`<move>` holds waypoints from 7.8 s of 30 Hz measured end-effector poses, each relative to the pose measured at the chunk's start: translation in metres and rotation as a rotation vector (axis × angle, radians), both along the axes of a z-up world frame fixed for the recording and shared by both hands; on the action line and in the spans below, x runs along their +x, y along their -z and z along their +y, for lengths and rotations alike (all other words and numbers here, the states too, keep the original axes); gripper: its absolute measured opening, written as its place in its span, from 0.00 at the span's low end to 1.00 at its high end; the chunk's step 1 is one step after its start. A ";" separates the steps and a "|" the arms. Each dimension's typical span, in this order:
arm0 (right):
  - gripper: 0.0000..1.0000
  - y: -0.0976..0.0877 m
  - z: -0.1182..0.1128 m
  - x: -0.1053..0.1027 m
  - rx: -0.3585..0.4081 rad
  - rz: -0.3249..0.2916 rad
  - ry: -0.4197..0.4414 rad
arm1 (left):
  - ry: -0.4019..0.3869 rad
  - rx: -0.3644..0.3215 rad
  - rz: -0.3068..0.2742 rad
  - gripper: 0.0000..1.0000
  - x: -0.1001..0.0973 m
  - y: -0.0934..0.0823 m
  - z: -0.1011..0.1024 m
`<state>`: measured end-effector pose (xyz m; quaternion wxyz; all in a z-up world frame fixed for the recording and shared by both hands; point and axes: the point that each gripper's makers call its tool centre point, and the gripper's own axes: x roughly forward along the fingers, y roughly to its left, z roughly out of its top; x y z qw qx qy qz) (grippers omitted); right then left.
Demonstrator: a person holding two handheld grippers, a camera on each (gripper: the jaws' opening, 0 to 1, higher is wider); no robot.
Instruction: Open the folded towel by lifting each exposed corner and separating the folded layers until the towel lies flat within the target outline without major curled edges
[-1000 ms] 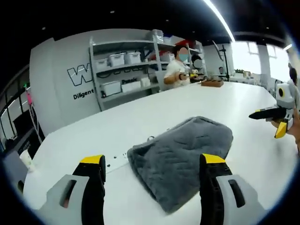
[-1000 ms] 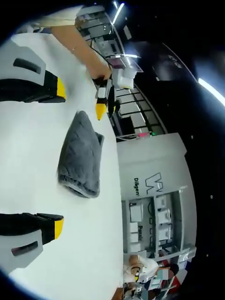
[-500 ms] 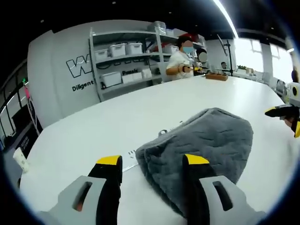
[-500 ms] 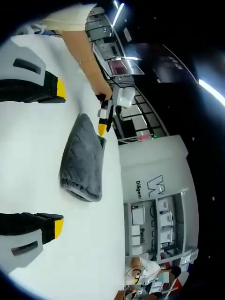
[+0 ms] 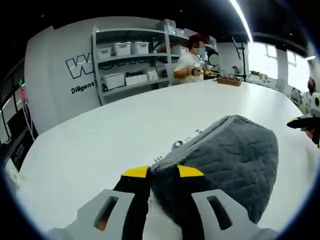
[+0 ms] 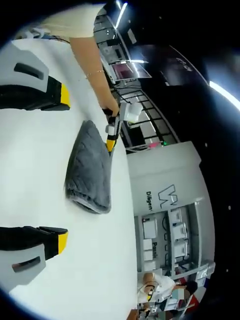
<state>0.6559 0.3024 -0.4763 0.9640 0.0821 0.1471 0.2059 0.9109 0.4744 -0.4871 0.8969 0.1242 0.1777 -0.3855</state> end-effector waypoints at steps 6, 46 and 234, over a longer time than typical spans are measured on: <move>0.97 0.001 -0.002 0.001 0.003 0.002 0.005 | 0.026 0.033 -0.027 0.03 -0.008 -0.004 -0.004; 0.98 0.003 -0.009 0.003 0.027 0.006 0.009 | 0.381 -0.026 -0.169 0.03 -0.159 -0.095 -0.014; 0.00 0.025 0.082 -0.062 -0.727 -0.151 -0.658 | 0.266 -0.211 0.021 0.00 -0.294 -0.019 0.052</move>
